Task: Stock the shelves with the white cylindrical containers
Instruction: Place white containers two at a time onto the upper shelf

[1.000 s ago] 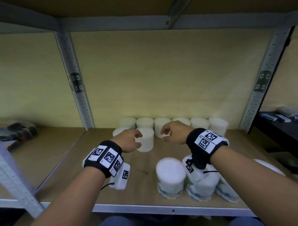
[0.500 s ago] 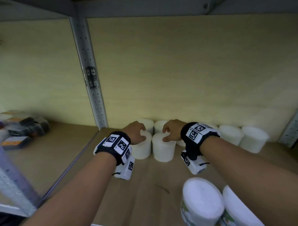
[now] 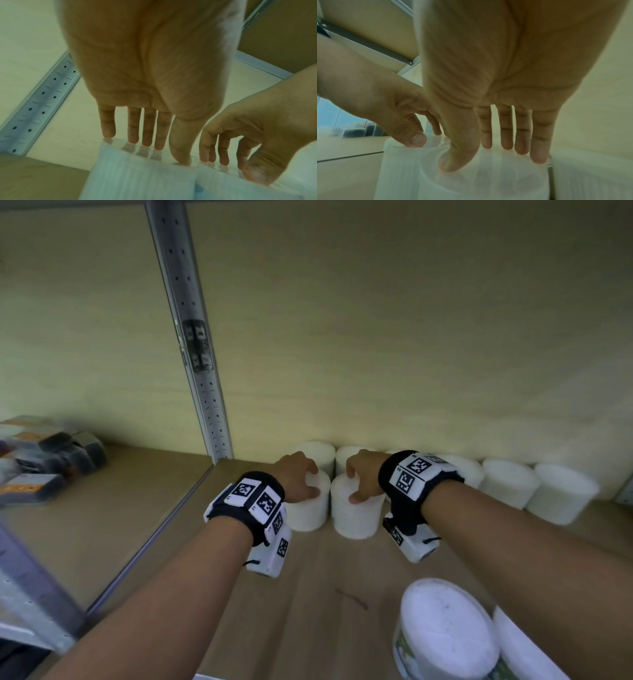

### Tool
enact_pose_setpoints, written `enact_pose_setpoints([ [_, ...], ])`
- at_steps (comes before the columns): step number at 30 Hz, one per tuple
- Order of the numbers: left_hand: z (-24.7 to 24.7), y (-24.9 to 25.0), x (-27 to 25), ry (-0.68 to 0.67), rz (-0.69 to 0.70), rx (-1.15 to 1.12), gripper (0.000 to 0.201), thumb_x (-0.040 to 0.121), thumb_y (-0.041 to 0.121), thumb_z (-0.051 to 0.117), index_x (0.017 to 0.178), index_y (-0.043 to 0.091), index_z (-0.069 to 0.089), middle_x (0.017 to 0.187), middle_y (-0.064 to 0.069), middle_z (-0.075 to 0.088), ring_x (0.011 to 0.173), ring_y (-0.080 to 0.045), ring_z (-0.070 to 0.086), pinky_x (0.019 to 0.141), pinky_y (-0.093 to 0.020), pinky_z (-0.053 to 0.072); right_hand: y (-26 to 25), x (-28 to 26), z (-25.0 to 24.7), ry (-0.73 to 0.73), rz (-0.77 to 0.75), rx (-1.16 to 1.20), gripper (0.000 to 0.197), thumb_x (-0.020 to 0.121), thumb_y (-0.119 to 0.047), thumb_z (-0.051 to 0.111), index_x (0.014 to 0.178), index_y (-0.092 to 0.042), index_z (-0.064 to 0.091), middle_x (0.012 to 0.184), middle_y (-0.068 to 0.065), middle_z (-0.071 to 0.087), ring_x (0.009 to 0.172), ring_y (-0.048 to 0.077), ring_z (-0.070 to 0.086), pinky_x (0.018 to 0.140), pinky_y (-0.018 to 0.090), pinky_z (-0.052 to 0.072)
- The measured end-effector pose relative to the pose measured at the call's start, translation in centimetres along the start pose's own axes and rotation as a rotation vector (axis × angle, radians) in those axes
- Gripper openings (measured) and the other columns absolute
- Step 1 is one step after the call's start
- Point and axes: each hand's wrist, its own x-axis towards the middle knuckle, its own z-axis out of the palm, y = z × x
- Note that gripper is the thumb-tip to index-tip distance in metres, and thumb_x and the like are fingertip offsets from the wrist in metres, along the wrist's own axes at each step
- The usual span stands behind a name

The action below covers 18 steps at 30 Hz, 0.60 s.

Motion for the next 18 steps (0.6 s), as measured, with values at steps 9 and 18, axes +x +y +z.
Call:
enact_pose_setpoints([
  [9, 0.4, 0.13, -0.04, 0.038, 0.003, 0.004, 0.055, 0.092, 0.035, 0.056, 0.14, 0.015, 0.039, 0.144, -0.007, 0.035, 0.134, -0.026, 0.035, 0.108, -0.035, 0.033, -0.29, -0.08, 0.09, 0.005, -0.003, 0.012, 0.058, 0.087, -0.035, 0.065, 0.132, -0.002, 0.048, 0.135, 0.015, 0.051, 0.123, 0.028, 0.052, 0.097, 0.031, 0.044],
  [18, 0.55, 0.05, 0.03, 0.038, 0.004, 0.006, 0.055, 0.092, 0.035, 0.057, 0.14, 0.016, 0.039, 0.144, -0.008, 0.035, 0.134, -0.027, 0.034, 0.111, -0.037, 0.033, 0.22, -0.46, -0.25, -0.017, -0.085, 0.074, 0.061, 0.084, -0.007, 0.068, 0.139, -0.013, 0.045, 0.146, 0.005, 0.04, 0.132, 0.023, 0.043, 0.103, 0.029, 0.039],
])
